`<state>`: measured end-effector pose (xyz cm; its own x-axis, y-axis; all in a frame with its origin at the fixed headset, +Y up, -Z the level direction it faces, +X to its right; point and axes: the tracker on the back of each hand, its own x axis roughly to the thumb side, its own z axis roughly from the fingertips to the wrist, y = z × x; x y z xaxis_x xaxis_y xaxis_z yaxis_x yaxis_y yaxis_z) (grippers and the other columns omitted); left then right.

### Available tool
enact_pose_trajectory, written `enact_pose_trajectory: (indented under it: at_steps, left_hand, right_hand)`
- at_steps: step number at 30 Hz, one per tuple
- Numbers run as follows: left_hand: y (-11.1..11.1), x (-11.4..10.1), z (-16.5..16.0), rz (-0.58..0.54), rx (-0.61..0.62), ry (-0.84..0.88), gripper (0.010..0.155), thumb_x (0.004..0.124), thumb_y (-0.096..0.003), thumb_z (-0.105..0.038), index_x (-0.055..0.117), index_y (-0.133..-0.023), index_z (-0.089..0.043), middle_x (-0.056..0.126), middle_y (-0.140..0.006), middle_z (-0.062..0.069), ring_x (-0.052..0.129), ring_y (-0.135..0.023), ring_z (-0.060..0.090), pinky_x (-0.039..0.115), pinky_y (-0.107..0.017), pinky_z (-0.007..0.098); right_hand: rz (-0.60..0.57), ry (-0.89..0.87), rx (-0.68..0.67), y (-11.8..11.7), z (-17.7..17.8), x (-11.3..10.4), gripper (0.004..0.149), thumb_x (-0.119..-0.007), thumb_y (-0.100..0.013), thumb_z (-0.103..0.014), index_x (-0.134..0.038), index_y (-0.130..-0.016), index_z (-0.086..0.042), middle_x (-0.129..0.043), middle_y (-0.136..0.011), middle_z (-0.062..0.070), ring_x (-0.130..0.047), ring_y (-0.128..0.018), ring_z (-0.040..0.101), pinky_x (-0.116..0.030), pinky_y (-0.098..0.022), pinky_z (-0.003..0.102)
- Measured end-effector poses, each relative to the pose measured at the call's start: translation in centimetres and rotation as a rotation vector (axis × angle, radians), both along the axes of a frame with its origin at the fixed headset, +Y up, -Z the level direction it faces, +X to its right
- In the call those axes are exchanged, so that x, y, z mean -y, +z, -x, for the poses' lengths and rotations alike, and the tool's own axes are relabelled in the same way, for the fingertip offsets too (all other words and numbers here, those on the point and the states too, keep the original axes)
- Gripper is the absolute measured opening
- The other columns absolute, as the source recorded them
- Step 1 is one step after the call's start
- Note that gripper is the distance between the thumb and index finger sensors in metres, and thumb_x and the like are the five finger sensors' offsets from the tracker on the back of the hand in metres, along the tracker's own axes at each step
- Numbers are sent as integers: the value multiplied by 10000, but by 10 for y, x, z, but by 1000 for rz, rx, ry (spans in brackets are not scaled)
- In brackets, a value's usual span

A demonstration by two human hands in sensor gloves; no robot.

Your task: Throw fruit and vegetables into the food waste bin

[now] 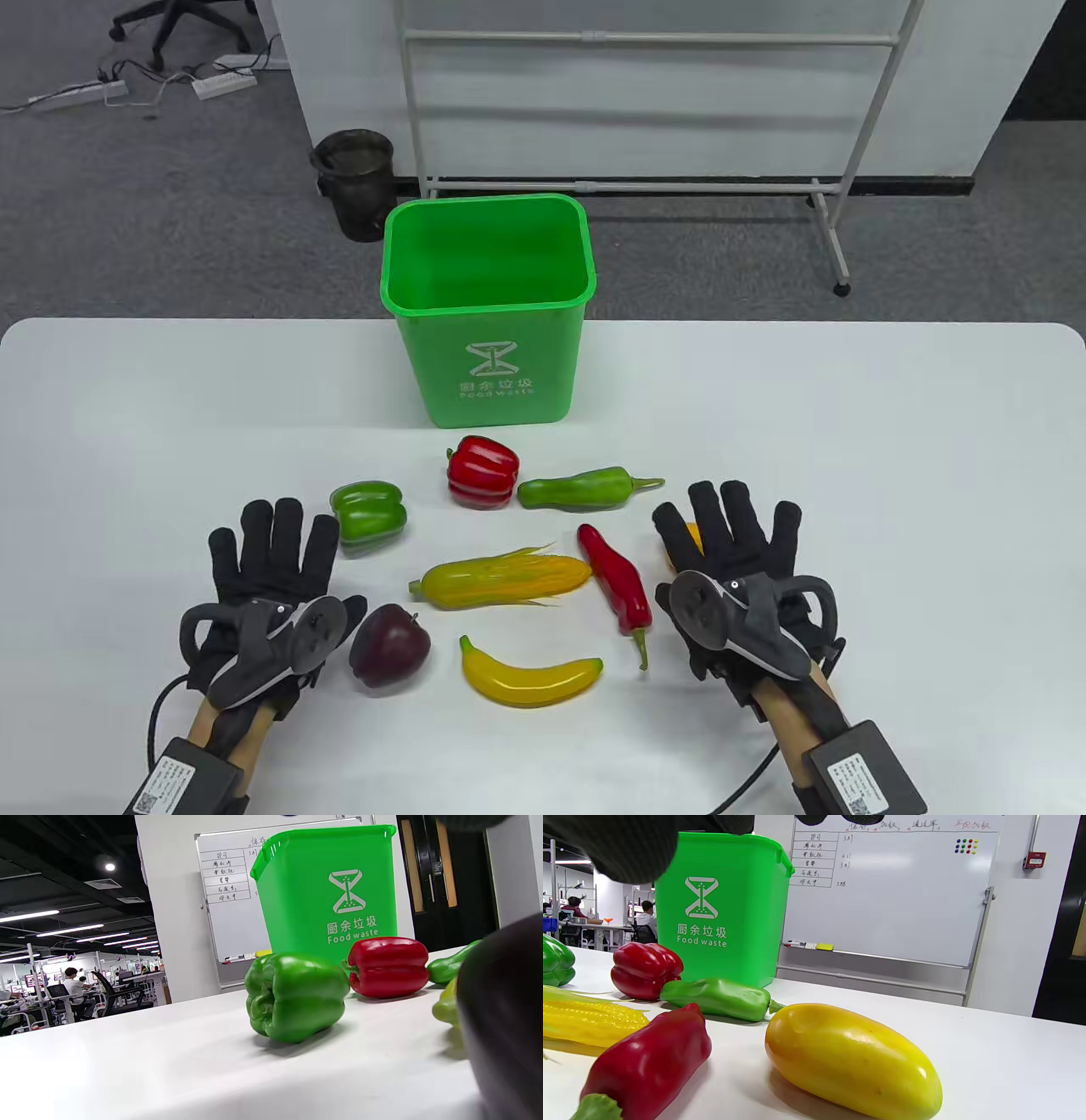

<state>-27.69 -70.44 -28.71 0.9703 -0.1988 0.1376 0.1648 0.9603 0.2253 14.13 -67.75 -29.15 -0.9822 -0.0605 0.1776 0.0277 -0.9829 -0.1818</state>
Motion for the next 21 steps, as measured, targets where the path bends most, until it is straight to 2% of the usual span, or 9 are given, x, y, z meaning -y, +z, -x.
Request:
enact_pose_trajectory:
  at_steps: [16, 21]
  left_hand:
    - [0, 3, 2, 19, -7, 21, 906, 604, -373, -668, 286, -1082, -201, 206, -1135, 241, 206, -1058, 567, 249, -687, 779]
    - [1, 0, 4, 11, -8, 30, 900, 608, -375, -661, 300, -1081, -196, 198, -1138, 244, 222, -1058, 566, 262, -690, 776]
  right_hand:
    - [34, -26, -32, 5, 5, 6, 852, -724, -390, -588, -293, -1093, -377, -231, -1199, 63, -340, -1171, 411, -245, -755, 788]
    - [29, -122, -25, 4, -1, -1, 887, -746, -393, -549, -275, -1093, -273, -292, -1182, 81, -458, -1138, 388, -327, -759, 765]
